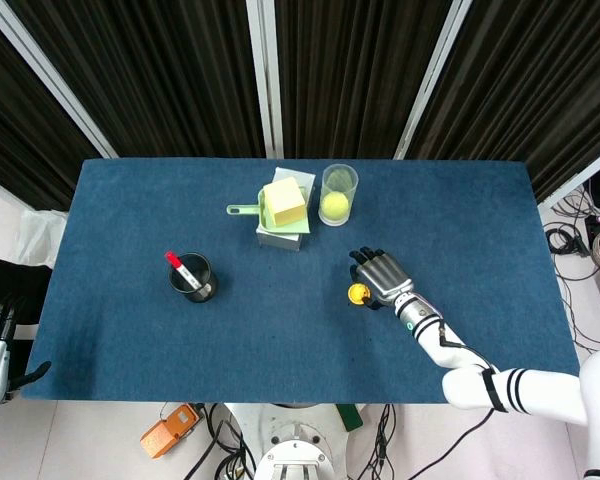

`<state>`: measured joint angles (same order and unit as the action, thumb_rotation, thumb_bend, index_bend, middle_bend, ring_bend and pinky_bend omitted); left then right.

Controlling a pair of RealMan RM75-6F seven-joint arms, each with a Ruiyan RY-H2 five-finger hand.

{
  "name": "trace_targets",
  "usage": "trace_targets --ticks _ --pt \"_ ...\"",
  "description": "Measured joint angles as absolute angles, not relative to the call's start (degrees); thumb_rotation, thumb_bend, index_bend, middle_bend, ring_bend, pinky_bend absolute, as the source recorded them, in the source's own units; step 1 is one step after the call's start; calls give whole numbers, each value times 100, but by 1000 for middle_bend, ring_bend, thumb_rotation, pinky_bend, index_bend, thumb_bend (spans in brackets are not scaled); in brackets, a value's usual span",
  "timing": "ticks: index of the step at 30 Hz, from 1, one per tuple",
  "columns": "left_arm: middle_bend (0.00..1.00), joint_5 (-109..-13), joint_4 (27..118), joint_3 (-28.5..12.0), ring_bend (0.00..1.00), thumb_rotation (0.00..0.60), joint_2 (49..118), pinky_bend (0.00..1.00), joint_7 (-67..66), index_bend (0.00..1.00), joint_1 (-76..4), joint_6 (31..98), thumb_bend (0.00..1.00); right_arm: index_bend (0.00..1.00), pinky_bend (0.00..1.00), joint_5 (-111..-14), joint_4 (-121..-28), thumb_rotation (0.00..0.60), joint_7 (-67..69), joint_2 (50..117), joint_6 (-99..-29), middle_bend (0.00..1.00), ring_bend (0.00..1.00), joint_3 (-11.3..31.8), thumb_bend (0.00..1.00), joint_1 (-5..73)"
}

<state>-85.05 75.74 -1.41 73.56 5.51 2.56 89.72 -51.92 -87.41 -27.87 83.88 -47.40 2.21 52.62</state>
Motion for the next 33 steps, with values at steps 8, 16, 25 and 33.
trace_targets --ticks 8,16,25,33 --pt "0 -8505 7561 -152 0 600 7356 0 556 47 254 8980 12 243 247 -5217 -8973 600 -2821 8246 -4783 196 124 229 448 5228" --pt "0 -8519 7566 -183 0 600 7344 0 583 46 193 8936 12 146 241 -5625 -9537 600 -2588 7565 -5765 187 104 238 442 4687" --pt "0 -8556 7677 -250 0 600 7345 0 508 47 72 8894 12 0 108 -6845 -10082 600 -1653 6674 -8205 61 0 -212 283 2860" --pt "0 -8592 7844 -277 0 600 7300 0 371 47 1 8888 12 0 82 -7915 -10039 600 -555 6290 -9358 58 0 -808 283 1336"
